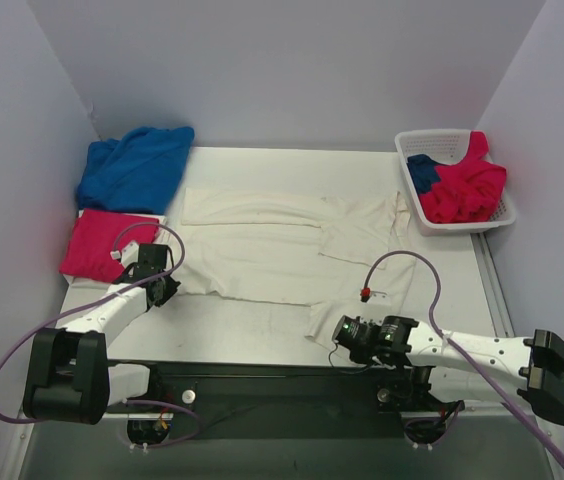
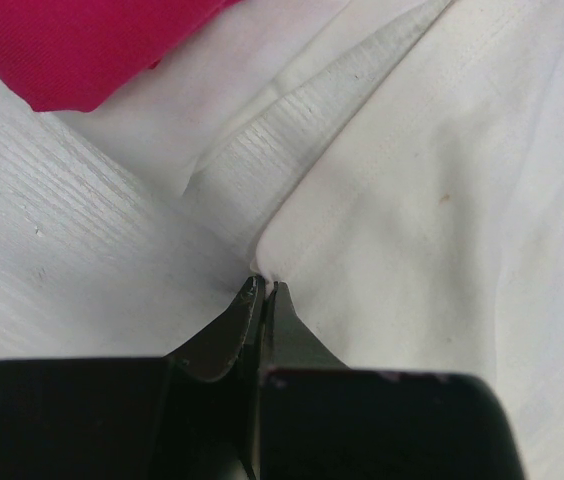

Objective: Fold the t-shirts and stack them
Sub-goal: Grap the side of the flattened tshirt closest away from the robot with both arms

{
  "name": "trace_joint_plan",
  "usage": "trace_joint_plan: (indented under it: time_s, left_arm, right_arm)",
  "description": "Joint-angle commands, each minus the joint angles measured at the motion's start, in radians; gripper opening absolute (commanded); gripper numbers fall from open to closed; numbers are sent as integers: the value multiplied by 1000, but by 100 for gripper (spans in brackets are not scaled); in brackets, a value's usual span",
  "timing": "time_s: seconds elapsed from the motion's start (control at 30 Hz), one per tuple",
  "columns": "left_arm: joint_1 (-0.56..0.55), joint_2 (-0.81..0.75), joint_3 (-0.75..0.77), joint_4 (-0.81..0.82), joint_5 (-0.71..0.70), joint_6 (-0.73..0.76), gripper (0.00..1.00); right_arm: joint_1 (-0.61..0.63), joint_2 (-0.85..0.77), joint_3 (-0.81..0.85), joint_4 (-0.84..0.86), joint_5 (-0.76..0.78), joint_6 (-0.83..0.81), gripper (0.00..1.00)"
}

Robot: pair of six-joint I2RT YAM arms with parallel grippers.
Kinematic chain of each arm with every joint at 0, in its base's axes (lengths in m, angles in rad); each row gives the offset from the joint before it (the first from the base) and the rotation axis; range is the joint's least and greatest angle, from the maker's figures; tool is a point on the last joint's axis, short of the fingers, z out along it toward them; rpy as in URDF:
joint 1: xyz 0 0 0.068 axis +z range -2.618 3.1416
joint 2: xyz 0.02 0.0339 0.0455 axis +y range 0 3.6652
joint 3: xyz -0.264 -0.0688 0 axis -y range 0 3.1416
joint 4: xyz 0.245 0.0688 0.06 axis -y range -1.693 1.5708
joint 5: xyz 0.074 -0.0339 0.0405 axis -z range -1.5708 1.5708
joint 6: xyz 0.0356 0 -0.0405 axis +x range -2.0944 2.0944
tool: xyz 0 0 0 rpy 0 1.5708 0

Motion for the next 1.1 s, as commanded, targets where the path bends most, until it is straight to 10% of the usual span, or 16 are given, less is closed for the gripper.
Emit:
trace_joint_plan:
  time_s: [0.0, 1.07]
  left_arm:
    - [-6, 5, 4, -13, 7, 14, 0]
    - [-72, -504, 46, -404, -147, -95, 0]
  right_arm:
    - [-1, 48, -36, -25, -63, 9, 0]
    - [99, -285, 231, -651, 279, 235, 0]
